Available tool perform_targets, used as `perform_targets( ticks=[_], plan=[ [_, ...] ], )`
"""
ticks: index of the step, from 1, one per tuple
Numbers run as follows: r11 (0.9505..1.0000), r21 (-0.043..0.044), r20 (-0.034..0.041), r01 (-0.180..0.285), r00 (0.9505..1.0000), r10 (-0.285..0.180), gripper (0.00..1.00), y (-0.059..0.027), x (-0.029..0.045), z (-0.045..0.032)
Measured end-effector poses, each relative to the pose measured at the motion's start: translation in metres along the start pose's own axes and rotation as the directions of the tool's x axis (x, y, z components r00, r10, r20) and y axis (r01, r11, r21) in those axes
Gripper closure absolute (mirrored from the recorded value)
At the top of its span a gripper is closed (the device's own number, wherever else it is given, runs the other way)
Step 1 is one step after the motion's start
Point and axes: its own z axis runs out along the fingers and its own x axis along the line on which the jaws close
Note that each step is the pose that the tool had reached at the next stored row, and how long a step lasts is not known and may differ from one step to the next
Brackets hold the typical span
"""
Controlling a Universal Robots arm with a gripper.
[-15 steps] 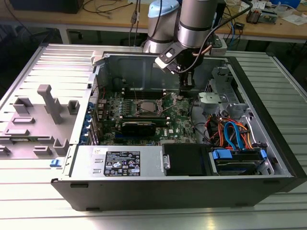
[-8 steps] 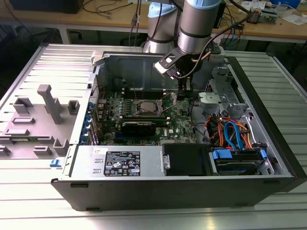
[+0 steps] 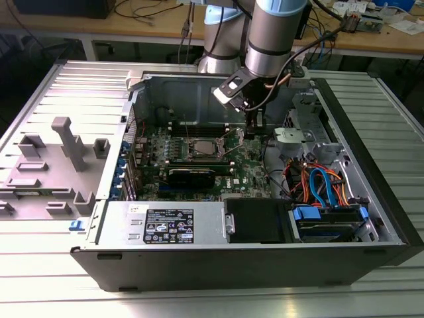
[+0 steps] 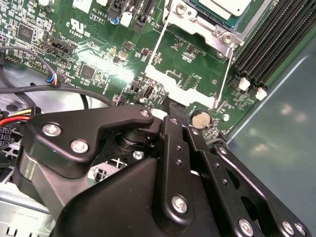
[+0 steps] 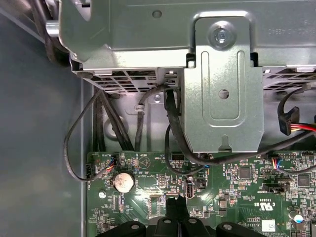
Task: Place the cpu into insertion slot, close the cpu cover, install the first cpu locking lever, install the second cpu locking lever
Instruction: 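Close the cpu cover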
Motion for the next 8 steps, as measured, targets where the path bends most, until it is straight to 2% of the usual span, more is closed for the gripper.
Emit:
perform_targets(
  ticks=[8],
  plan=[
    [1.0, 0.0, 0.0, 0.001, 1.0, -0.001, 0.89, 0.0, 0.0, 0.0]
  ],
)
